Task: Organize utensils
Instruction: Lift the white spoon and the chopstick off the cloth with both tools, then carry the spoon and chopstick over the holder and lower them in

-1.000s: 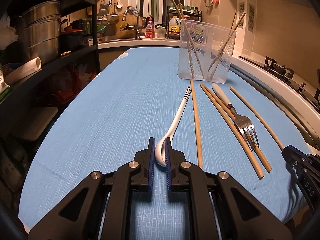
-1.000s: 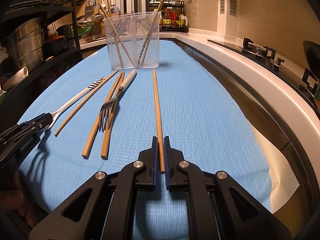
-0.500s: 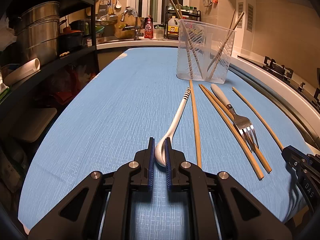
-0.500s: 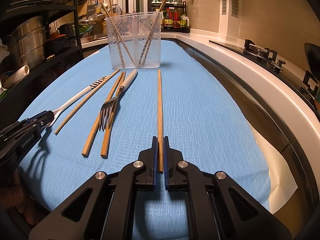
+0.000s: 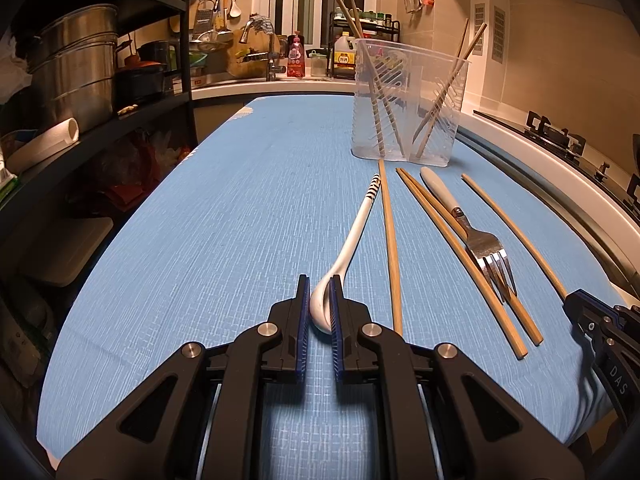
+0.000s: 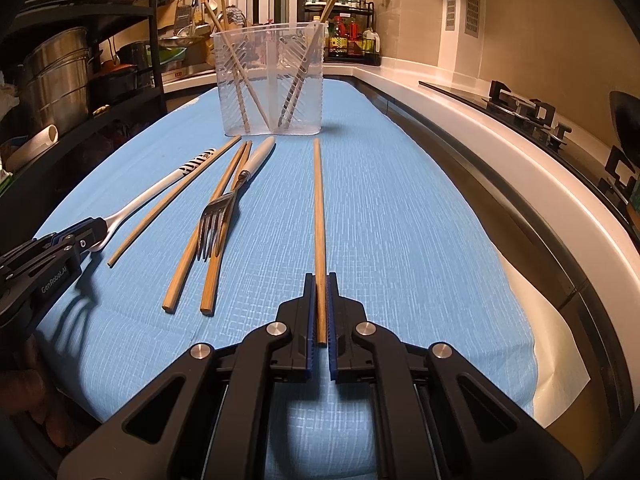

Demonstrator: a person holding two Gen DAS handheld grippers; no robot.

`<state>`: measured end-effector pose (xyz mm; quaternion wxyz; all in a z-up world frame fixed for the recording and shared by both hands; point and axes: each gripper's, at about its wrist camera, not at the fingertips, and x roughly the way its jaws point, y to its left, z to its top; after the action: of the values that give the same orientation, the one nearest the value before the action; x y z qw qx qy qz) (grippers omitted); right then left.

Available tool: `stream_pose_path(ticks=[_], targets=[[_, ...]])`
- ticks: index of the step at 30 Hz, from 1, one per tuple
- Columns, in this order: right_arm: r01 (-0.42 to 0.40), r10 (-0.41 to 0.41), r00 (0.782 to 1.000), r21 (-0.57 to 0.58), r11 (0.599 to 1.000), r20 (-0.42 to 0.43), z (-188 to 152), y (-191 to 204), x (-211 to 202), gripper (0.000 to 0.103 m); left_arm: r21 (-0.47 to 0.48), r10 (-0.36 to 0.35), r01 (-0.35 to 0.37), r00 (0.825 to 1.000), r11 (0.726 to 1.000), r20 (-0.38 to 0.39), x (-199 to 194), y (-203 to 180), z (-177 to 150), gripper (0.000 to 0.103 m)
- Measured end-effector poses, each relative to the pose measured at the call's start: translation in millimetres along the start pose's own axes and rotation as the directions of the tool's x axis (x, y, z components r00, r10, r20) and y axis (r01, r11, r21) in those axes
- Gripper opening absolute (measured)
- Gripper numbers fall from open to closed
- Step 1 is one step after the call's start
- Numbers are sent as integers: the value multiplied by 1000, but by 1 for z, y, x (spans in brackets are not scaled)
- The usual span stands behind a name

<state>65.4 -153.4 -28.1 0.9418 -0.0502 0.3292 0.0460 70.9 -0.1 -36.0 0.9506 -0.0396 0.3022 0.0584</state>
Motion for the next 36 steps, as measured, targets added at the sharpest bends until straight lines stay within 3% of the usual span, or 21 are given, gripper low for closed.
stream_pose_path(ticks=[12,22,30,36], targets=[[36,-36,997,3,999,71,18,-12,-42,5,46,-5,1,997,999,82,-28,-1,8,10],[58,-46,976,-49,997,214,48,-13,-97,5,64,14,-27,978,998,207,-67,6,23,11],[41,-23,956,-56,998,291,81,-17,-120,5,93,11,-41,954,995,300,-93,3,57,11],[25,-9,953,-49,998,304,109,-20,-120,5,104,-18,-13,957,995,291,-95,4,88,11]])
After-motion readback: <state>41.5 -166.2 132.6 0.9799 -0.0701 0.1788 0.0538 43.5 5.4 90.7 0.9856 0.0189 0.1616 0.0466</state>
